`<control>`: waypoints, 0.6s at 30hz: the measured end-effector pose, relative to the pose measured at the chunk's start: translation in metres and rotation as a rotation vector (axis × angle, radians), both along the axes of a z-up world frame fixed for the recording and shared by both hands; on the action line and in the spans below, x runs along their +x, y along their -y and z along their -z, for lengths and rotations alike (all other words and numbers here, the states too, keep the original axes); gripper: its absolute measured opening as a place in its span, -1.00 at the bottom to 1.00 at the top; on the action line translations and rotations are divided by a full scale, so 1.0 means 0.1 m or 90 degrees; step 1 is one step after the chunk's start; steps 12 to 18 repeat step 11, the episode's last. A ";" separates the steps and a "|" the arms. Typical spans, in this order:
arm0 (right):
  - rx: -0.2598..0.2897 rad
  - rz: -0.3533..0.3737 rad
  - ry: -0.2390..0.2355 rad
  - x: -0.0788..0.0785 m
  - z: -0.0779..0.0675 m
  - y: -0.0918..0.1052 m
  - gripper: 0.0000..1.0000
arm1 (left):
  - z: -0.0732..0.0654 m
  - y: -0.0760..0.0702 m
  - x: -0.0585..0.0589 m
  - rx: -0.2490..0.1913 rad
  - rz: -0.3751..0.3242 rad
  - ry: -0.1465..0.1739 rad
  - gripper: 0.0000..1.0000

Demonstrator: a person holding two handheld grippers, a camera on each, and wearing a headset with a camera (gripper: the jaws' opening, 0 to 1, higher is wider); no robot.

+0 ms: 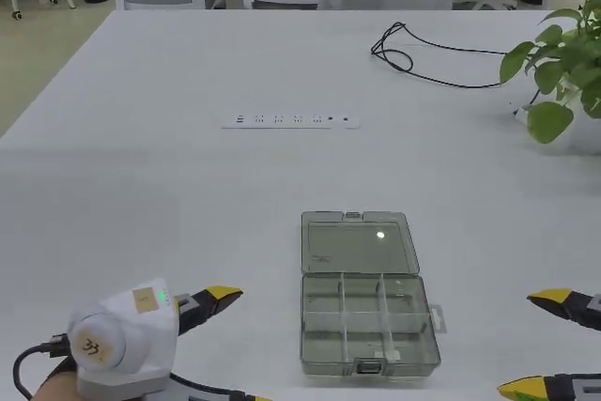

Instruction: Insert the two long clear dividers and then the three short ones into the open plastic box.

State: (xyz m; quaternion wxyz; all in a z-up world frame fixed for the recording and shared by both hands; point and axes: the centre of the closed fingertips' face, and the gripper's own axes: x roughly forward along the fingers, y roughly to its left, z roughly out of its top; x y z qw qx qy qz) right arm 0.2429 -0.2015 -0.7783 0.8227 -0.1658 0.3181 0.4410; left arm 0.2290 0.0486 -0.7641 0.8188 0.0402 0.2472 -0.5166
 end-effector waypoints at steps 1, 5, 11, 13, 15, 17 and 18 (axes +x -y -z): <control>-0.001 -0.001 0.000 0.00 0.00 0.00 0.54 | 0.00 0.00 0.00 0.001 0.000 0.000 1.00; 0.000 -0.002 0.000 0.00 0.00 -0.01 0.54 | 0.01 0.00 0.00 0.000 0.001 0.000 1.00; 0.001 -0.007 0.000 0.01 0.00 -0.05 0.55 | 0.02 0.00 -0.01 0.002 0.003 -0.002 1.00; 0.001 -0.007 0.000 0.01 0.00 -0.05 0.55 | 0.02 0.00 -0.01 0.002 0.003 -0.002 1.00; 0.001 -0.007 0.000 0.01 0.00 -0.05 0.55 | 0.02 0.00 -0.01 0.002 0.003 -0.002 1.00; 0.001 -0.007 0.000 0.01 0.00 -0.05 0.55 | 0.02 0.00 -0.01 0.002 0.003 -0.002 1.00; 0.001 -0.007 0.000 0.01 0.00 -0.05 0.55 | 0.02 0.00 -0.01 0.002 0.003 -0.002 1.00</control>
